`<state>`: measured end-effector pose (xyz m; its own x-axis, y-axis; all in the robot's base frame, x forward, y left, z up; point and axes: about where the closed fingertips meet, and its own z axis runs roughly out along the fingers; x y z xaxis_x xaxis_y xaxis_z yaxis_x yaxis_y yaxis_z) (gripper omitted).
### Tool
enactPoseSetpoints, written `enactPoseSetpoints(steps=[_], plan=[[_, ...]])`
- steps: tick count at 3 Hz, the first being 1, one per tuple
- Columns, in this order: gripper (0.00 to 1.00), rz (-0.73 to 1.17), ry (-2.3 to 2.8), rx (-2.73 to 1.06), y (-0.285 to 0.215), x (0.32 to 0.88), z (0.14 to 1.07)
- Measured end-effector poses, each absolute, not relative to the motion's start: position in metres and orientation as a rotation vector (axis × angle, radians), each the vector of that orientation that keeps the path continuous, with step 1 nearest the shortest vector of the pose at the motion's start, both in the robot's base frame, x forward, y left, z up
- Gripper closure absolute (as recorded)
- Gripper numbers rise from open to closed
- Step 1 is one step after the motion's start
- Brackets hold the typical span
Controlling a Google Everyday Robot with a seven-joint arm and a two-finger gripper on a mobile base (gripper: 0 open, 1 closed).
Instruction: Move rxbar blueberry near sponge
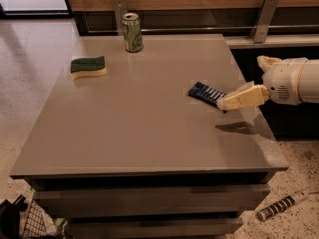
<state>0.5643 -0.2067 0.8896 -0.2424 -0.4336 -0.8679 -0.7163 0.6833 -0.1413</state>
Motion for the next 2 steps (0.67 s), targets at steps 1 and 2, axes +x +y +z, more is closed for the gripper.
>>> enactPoseSetpoints(steps=[1,2], plan=[[0.0,0.466,1.831,-0.936,-0.188,0.581,0.866],[0.0,0.539,1.791,-0.964,-0.172,0.59,0.853]])
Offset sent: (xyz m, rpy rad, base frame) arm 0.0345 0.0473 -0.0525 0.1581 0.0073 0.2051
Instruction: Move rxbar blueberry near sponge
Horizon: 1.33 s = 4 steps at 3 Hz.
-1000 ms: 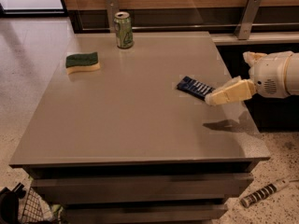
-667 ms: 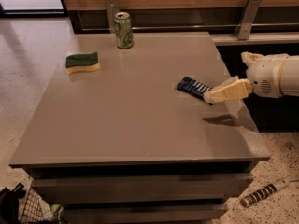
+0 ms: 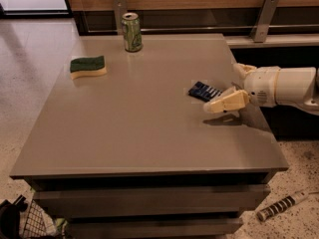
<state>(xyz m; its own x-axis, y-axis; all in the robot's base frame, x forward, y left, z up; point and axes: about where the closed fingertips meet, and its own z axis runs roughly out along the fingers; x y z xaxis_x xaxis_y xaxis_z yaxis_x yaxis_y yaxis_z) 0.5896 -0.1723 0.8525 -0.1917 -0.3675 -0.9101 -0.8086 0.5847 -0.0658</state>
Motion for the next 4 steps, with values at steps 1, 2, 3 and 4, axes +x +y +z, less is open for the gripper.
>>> enactPoseSetpoints(steps=[1,2,3,4], plan=[[0.0,0.584,1.775,-0.982,-0.161,0.596,0.844],[0.0,0.618,1.789,-0.972,-0.158,0.595,0.83],[0.0,0.648,1.806,-0.95,-0.157,0.592,0.814],[0.23,0.664,1.822,-0.932,-0.155,0.59,0.8]])
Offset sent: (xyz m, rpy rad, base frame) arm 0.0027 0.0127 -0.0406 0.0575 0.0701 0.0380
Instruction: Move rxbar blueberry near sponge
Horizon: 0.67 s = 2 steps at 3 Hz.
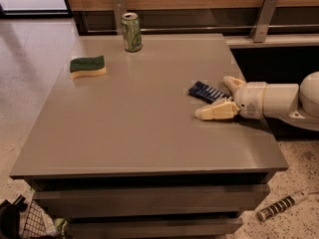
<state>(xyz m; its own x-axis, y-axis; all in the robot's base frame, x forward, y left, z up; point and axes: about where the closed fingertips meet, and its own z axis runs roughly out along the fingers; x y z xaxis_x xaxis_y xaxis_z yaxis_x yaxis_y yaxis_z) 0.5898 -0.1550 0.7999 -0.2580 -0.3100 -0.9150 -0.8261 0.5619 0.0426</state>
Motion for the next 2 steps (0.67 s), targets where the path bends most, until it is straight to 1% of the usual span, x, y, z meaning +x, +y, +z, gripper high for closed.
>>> enactPoseSetpoints(steps=[1,2], plan=[[0.46,0.664,1.822,-0.932,-0.155,0.5898,0.8037],[0.77,0.664,1.822,-0.932,-0.1549,0.5898,0.8096]])
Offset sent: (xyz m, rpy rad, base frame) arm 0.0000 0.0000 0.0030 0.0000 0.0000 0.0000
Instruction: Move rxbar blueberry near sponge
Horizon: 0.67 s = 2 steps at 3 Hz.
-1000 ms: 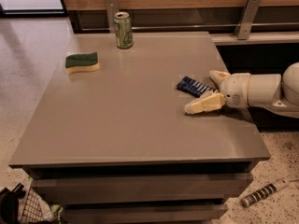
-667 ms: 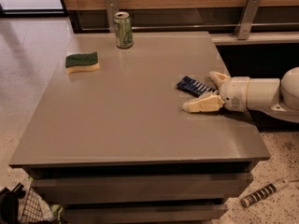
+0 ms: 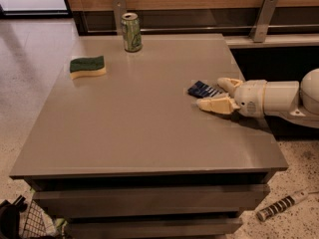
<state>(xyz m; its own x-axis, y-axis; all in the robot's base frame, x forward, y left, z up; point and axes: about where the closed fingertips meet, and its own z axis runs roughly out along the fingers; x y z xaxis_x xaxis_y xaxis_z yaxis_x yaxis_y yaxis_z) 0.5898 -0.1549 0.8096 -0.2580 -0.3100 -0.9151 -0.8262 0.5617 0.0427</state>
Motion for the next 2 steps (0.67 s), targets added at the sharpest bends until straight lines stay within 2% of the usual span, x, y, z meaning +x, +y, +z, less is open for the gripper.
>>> enactPoseSetpoints(steps=[1,2], plan=[[1.0,0.665,1.822,-0.933,-0.1546,0.5898,0.8124],[1.0,0.665,1.822,-0.933,-0.1546,0.5898,0.8127]])
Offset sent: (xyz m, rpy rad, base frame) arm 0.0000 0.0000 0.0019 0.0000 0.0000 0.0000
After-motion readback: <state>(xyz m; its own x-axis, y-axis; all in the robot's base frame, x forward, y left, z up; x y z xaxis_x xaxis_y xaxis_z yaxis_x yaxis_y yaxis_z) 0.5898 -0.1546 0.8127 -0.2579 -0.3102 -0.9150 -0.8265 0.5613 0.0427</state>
